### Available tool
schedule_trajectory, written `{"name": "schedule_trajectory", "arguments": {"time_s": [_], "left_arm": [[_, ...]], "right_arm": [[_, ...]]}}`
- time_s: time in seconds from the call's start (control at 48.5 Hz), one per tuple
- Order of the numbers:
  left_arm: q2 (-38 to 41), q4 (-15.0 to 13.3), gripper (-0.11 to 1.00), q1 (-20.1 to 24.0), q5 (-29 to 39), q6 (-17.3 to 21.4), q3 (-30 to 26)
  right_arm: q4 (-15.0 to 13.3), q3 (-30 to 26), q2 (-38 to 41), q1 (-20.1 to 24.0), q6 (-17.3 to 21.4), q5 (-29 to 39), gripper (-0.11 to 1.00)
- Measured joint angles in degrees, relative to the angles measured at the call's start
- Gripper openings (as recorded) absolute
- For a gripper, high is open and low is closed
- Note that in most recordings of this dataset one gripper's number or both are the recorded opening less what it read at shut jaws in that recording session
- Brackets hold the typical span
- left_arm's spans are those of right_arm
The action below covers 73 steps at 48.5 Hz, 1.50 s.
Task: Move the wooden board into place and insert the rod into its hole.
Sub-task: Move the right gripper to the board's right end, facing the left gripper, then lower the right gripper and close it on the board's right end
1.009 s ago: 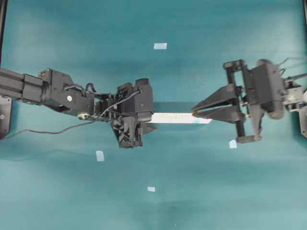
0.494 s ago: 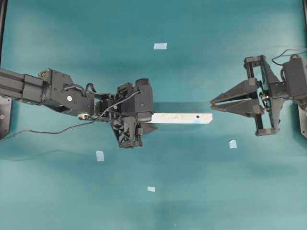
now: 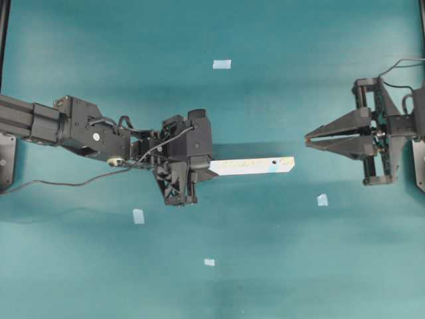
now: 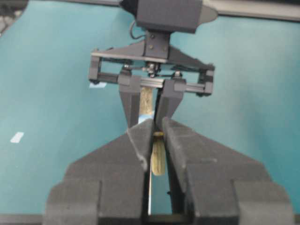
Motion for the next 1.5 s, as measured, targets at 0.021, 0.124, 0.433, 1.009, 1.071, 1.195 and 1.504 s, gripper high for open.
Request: {"name": "schedule_trajectory", "arguments": {"time_s": [0.021, 0.124, 0.433, 1.009, 1.071, 1.195, 1.504], "left_arm": [[0.0, 0.0, 0.22, 0.0, -0.09, 0.0, 0.0], [0.0, 0.0, 0.22, 0.0, -0.09, 0.0, 0.0], [0.26, 0.0, 0.22, 0.0, -0.18, 0.0, 0.0], [0.97, 0.09, 0.22, -0.09, -0.35, 0.0, -0.44], [0.97, 0.0, 0.22, 0.0, -0.35, 0.0, -0.44], [0.97, 0.0, 0.22, 0.0, -0.35, 0.0, -0.44], [0.97, 0.0, 0.22, 0.0, -0.35, 0.0, -0.44]], "right_arm": [[0.44, 0.35, 0.0, 0.0, -0.18, -0.62, 0.1], [2.29, 2.11, 0.0, -0.09, -1.32, -3.69, 0.1], [2.9, 3.52, 2.2, -0.09, -1.67, -8.26, 0.1], [2.99, -2.02, 27.77, 0.35, -3.16, -30.23, 0.1], [3.08, -2.46, 30.15, 0.35, -3.52, -31.9, 0.1], [3.25, -3.43, 33.4, 0.44, -3.69, -34.01, 0.1], [3.25, -4.31, 37.97, 1.23, -4.39, -34.8, 0.1]]}}
